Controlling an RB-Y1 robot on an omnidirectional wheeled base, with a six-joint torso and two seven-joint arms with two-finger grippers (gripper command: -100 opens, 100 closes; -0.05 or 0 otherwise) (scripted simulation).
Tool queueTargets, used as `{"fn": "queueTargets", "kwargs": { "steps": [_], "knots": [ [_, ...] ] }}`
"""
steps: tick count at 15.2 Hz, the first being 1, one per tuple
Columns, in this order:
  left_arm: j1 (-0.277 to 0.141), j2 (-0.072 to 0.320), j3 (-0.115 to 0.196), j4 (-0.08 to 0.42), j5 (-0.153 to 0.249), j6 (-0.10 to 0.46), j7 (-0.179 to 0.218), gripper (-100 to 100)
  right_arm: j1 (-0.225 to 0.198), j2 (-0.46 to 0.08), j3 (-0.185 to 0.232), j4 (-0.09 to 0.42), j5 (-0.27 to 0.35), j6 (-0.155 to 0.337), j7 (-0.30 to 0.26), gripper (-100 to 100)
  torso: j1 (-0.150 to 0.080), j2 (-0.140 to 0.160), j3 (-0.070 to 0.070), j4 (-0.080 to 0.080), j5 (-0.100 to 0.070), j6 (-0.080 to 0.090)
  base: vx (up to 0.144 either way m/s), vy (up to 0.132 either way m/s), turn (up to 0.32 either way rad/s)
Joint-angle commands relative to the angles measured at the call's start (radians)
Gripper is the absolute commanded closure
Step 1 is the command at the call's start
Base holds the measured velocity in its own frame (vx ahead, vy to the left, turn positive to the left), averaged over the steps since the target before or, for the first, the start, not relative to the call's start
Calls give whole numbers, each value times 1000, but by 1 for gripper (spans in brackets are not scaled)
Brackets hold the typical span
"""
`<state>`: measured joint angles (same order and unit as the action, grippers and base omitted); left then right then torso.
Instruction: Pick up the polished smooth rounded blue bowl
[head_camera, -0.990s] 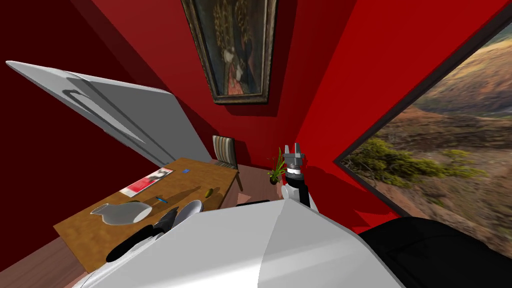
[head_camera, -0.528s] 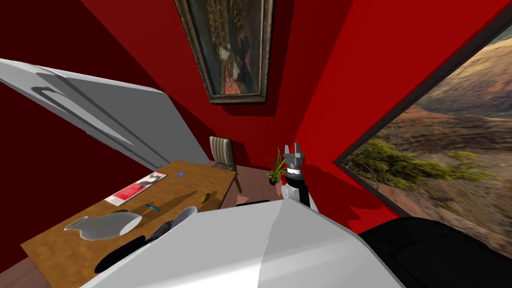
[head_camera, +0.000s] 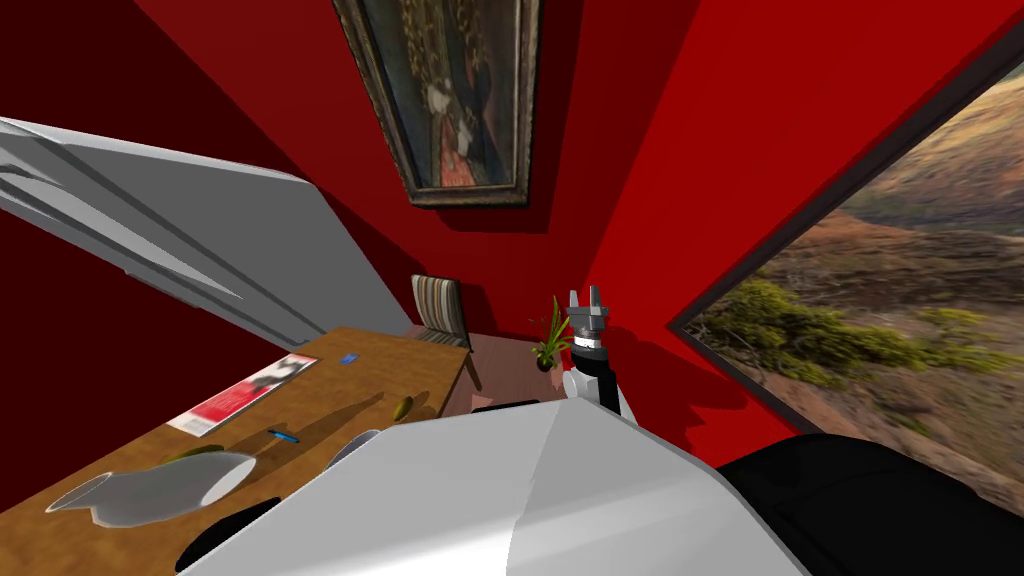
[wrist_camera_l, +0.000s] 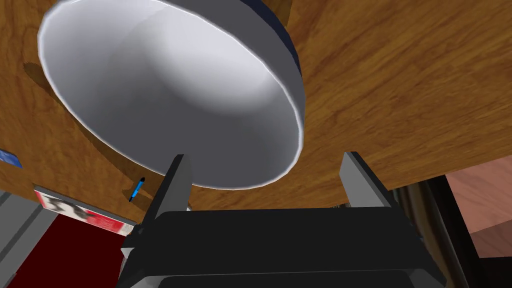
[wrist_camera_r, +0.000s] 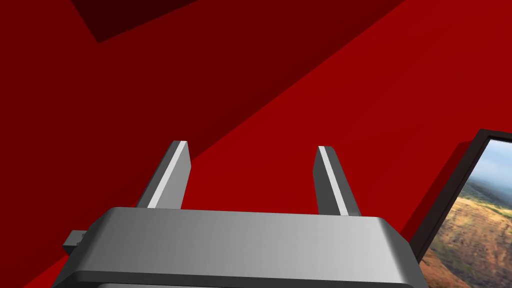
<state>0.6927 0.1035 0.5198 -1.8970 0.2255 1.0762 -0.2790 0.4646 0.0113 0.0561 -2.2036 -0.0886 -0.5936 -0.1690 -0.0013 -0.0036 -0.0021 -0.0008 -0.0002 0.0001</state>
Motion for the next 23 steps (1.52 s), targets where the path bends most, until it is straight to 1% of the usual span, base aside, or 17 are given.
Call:
{"fn": "queueTargets", "kwargs": {
  "steps": [1,4,5,6,9,10,11,12,13,17,18,23],
  "knots": [
    [3,-13,9,2,4,31,-2,-100,0,0,0,0,0,0,0,0,0,0,0,0,0,0,51,0,-48],
    [6,-49,21,12,10,73,-5,-100,0,0,0,0,0,0,0,0,0,0,0,0,0,0,44,1,-45],
    [4,-33,19,15,11,53,-5,-100,0,0,0,0,0,0,0,0,0,1,0,0,0,0,22,1,-14],
    [-7,-33,12,47,5,35,-1,-100,0,0,0,0,0,0,0,0,0,1,1,0,0,0,4,10,4],
    [-23,-30,3,90,-5,4,5,-100,0,0,0,0,0,0,0,0,2,4,2,1,0,0,-9,25,2],
    [-31,-29,-2,111,-10,-11,7,-100,0,0,0,0,0,0,0,0,2,4,2,1,0,0,-15,29,0],
    [-35,-28,-4,122,-12,-19,9,-100,0,0,0,0,0,0,0,0,2,4,2,1,0,0,-17,27,2],
    [-28,-30,-1,105,-9,-7,6,-100,0,0,0,0,0,0,0,0,2,5,3,1,0,0,-9,16,-2],
    [-30,-30,-2,109,-10,-11,7,100,0,0,0,0,0,0,0,0,2,5,3,1,0,0,-3,6,-1],
    [-30,-30,-3,109,-10,-11,6,100,0,0,0,0,0,0,0,0,1,4,2,1,0,-1,0,0,-4],
    [-19,-31,5,79,-2,12,3,100,0,0,0,0,0,0,0,0,1,4,2,1,0,-1,4,-14,0],
    [5,-36,20,15,12,58,-6,100,0,0,0,0,0,0,0,0,-2,3,2,1,-1,-1,11,-26,1]
  ]
}}
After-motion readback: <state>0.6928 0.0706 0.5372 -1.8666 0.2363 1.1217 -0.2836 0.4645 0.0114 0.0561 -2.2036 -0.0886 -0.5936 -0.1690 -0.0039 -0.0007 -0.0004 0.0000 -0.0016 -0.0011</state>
